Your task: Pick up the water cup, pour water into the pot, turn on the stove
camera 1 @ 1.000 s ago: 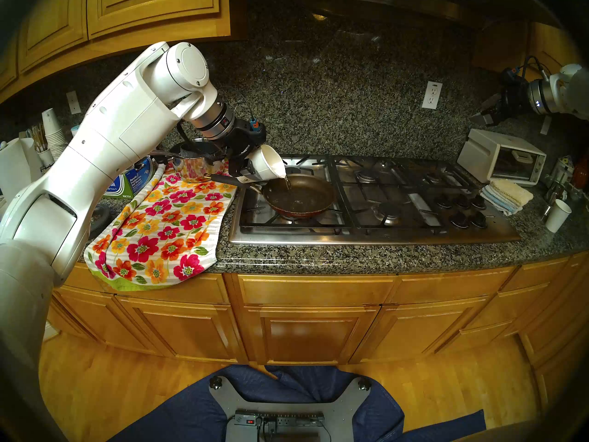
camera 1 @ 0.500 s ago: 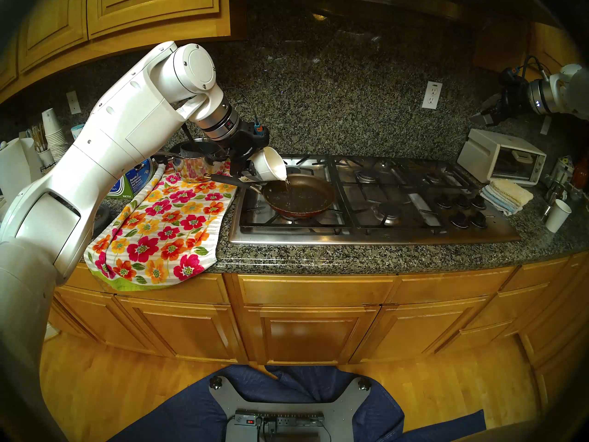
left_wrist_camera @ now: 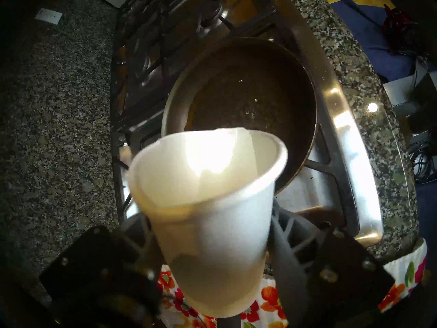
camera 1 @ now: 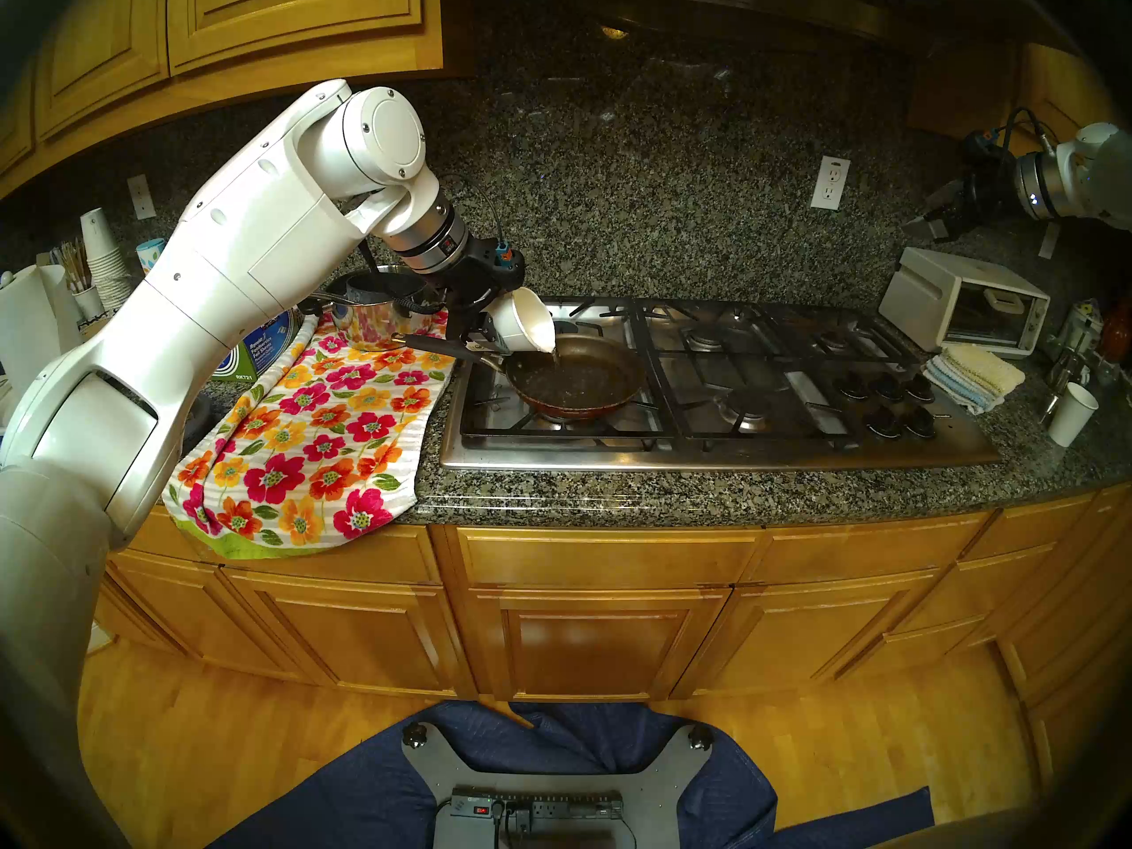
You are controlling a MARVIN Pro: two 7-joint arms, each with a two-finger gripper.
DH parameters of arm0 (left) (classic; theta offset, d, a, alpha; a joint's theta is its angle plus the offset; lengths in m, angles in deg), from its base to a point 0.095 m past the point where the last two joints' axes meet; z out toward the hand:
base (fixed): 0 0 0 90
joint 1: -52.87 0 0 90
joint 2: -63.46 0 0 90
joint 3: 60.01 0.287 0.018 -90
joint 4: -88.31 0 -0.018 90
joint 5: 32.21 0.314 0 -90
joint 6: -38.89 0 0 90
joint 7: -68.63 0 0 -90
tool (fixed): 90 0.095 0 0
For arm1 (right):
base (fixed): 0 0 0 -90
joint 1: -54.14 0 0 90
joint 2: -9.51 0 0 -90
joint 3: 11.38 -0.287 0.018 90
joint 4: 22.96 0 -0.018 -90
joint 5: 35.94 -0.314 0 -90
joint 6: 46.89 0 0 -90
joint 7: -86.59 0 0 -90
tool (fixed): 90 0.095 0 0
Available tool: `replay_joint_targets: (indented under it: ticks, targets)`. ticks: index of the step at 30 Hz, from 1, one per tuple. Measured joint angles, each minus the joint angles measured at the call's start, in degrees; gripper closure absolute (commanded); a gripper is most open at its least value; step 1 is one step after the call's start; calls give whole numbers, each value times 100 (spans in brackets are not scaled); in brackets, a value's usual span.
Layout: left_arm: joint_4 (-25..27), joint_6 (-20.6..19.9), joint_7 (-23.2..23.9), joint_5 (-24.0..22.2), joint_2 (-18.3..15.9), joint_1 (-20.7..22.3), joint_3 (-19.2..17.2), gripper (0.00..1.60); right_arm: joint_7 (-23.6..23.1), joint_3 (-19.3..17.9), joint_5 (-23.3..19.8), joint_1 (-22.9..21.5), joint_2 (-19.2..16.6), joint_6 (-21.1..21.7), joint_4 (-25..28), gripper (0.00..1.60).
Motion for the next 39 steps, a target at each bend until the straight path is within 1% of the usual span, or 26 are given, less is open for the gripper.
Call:
replay_joint_targets:
  ticks: [39]
  targets:
    - [14,392,93,327,82,69,0,85,1,0,1,0,0,0,0,0]
